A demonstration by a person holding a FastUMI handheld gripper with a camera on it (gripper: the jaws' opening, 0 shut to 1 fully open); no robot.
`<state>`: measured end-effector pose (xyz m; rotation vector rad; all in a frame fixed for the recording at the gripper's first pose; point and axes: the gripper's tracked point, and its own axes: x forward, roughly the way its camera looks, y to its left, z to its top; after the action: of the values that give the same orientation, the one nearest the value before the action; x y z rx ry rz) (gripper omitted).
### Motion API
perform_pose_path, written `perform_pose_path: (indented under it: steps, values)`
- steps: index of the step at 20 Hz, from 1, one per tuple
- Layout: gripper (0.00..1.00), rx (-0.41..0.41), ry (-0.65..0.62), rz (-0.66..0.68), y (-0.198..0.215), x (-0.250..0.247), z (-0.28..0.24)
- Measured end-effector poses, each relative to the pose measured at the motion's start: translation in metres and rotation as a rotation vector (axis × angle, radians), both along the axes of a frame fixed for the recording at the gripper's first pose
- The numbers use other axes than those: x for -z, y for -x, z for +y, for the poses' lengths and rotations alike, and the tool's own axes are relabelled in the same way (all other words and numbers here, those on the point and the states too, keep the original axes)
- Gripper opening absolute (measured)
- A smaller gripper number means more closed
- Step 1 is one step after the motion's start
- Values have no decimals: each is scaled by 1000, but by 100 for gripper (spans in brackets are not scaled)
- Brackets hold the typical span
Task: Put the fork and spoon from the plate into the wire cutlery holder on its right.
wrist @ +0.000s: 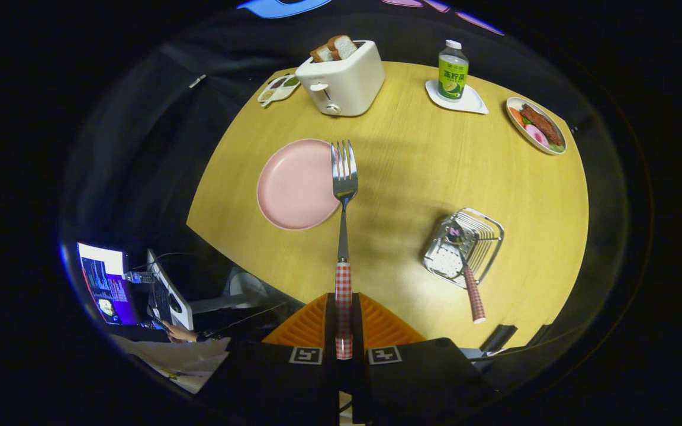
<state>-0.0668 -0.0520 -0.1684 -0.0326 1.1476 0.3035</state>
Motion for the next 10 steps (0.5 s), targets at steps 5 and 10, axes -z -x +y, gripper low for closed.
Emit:
perform_pose_path:
  steps: [5,10]
  values:
    - [13,8,78,104,23,-12,-57]
    - [13,-13,176,219,32,-14,-99]
